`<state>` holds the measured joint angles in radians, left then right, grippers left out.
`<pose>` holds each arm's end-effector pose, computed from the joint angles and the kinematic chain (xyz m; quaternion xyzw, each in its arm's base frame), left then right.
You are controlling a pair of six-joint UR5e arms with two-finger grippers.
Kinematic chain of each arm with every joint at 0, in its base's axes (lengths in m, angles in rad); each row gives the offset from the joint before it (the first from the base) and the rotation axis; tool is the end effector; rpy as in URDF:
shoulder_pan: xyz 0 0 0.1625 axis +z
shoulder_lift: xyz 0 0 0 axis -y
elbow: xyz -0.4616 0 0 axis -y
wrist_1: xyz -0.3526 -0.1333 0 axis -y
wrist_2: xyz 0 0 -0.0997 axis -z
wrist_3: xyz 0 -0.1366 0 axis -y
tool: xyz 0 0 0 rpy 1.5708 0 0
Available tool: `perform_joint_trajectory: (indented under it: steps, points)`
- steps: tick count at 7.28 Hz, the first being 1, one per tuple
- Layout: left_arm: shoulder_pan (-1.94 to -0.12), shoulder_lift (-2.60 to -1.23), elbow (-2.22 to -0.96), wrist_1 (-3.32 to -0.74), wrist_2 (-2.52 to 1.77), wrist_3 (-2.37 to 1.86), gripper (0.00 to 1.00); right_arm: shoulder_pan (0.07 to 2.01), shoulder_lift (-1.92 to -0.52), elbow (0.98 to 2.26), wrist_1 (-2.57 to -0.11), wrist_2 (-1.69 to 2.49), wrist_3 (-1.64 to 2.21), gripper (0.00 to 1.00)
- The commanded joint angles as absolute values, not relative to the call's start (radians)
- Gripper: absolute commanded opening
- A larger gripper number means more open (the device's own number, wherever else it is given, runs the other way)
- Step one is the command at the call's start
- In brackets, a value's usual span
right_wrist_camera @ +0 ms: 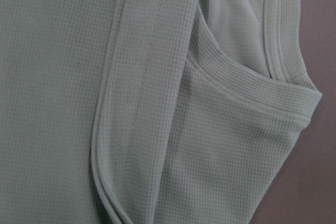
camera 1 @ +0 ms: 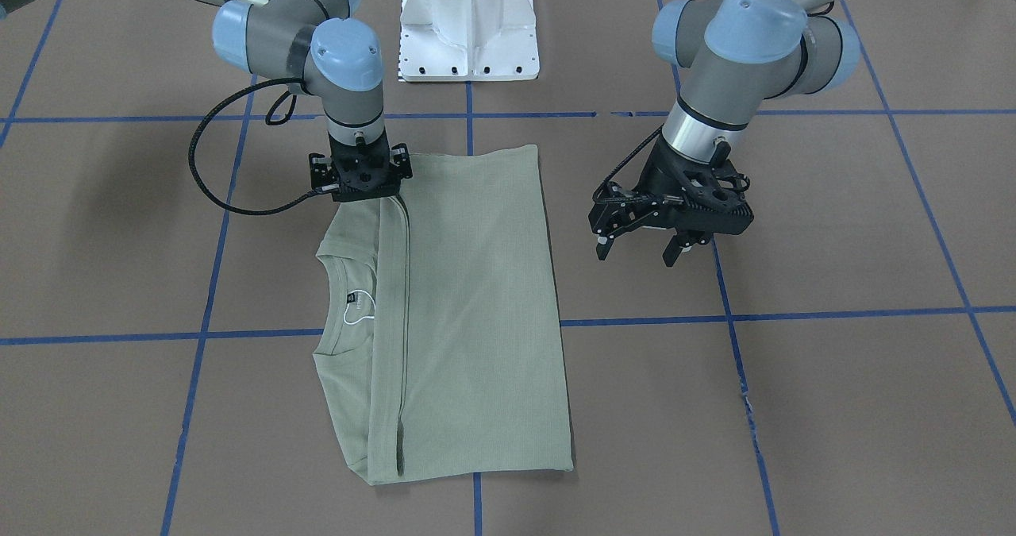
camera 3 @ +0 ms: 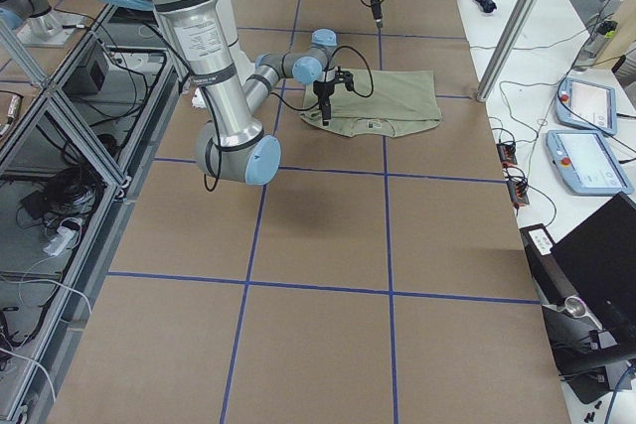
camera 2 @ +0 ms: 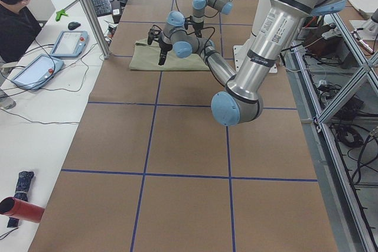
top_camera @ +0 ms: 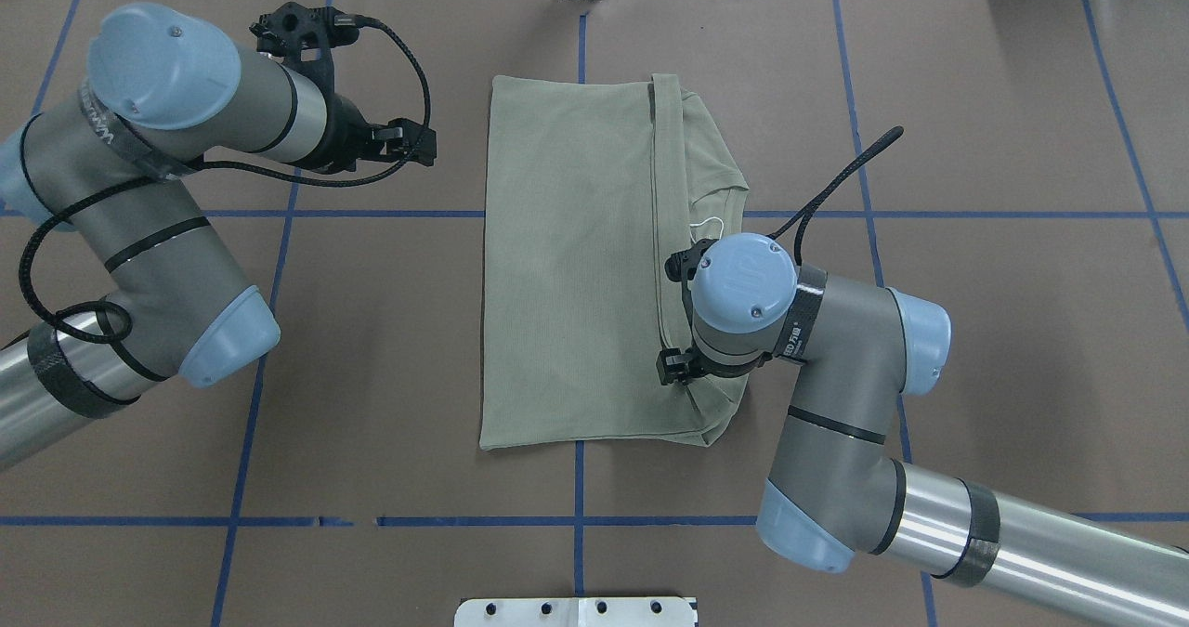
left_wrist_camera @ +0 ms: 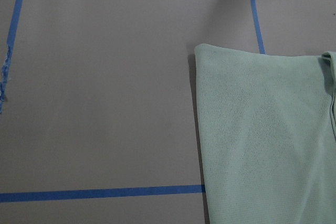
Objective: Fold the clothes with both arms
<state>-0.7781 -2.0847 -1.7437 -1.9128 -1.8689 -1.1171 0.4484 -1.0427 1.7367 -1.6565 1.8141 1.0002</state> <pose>0.4067 -0.5316 0.3228 0.1756 0.4718 -0.0669 0.8614 -0.5523 -0.3771 0.3875 0.0439 -0.3160 -0.0941 0.9431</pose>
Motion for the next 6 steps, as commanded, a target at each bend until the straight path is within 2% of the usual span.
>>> perform_joint_trajectory:
  steps: [1, 6]
  points:
    - [-0.778, -2.085, -1.746, -1.911, -1.87, -1.117, 1.0, 0.448, -0.994, 1.701, -1.654, 1.812, 1.0, 1.0]
    - [-0.778, -2.086, -1.747, -1.91, -1.87, -1.118, 1.0, 0.466, -0.977, 1.655, -1.651, 1.807, 0.968, 1.0]
